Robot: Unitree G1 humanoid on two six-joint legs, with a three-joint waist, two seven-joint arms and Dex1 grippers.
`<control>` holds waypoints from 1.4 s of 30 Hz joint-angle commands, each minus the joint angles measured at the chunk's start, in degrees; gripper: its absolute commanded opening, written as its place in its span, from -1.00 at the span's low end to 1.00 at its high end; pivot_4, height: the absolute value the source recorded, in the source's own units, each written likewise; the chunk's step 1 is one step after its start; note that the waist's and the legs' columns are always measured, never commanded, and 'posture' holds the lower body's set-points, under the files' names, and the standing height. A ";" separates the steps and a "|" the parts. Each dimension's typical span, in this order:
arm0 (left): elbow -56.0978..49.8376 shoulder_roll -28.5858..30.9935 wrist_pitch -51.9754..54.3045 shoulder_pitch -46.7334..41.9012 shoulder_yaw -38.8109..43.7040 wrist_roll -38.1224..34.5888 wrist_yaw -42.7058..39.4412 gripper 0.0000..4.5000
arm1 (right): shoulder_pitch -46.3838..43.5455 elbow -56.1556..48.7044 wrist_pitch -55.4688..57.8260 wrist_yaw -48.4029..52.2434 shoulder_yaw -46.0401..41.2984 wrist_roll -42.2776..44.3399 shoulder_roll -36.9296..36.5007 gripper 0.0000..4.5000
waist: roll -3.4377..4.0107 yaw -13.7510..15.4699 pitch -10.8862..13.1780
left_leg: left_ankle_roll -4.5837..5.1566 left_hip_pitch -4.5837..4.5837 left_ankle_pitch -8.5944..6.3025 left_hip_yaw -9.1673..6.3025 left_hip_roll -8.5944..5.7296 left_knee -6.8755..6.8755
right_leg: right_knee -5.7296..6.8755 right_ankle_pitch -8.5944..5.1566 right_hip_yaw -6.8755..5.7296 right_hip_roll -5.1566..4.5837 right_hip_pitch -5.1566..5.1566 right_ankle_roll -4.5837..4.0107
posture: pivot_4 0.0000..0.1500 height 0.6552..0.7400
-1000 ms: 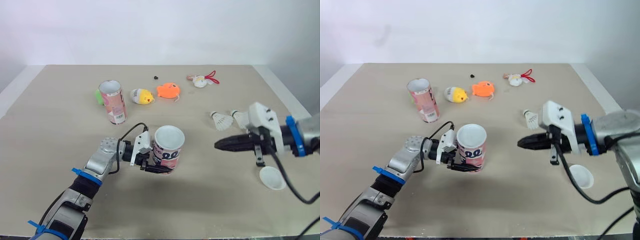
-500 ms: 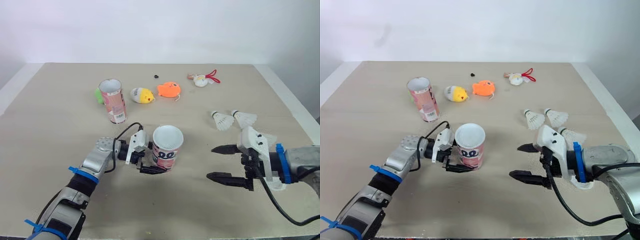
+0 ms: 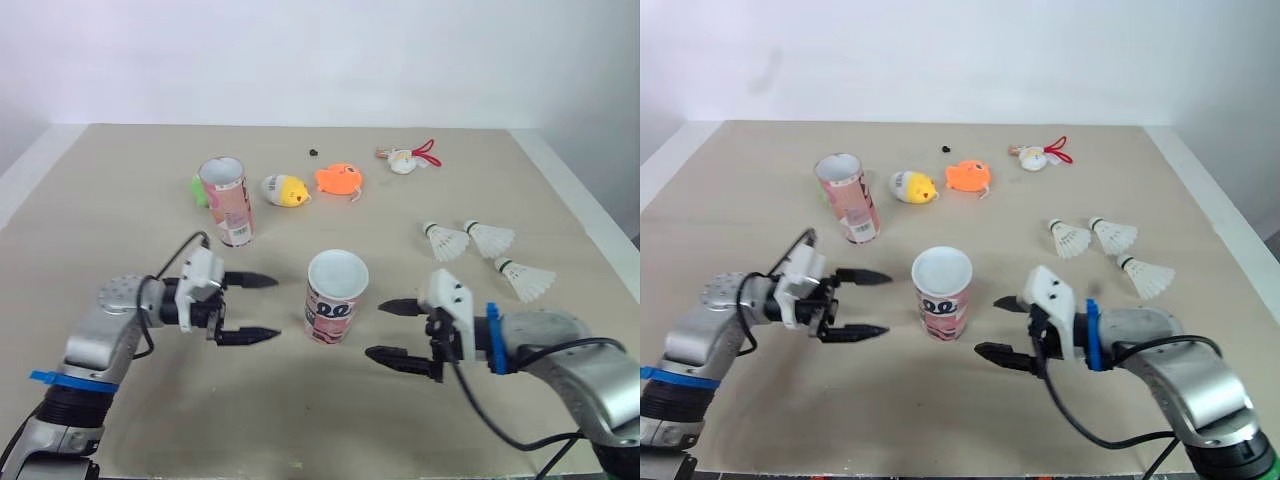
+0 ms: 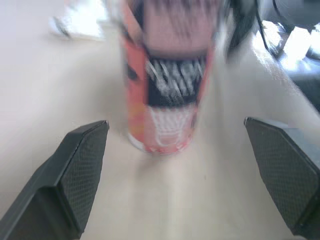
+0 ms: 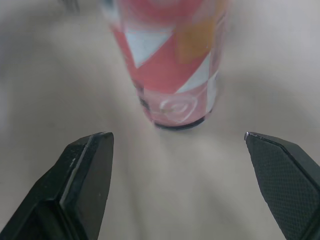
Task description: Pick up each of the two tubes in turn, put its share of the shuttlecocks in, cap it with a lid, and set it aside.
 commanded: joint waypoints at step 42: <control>-5.58 -0.62 8.74 -6.23 -3.72 -5.43 4.17 1.00 | -9.39 7.77 -5.57 -2.24 -1.50 0.94 12.19 -0.03 | 0.03 -0.12 0.13 | -0.04 0.03 0.02 0.20 0.10 0.05 | -0.03 0.24 0.11 0.37 0.01 -0.25 | 1.00 1.00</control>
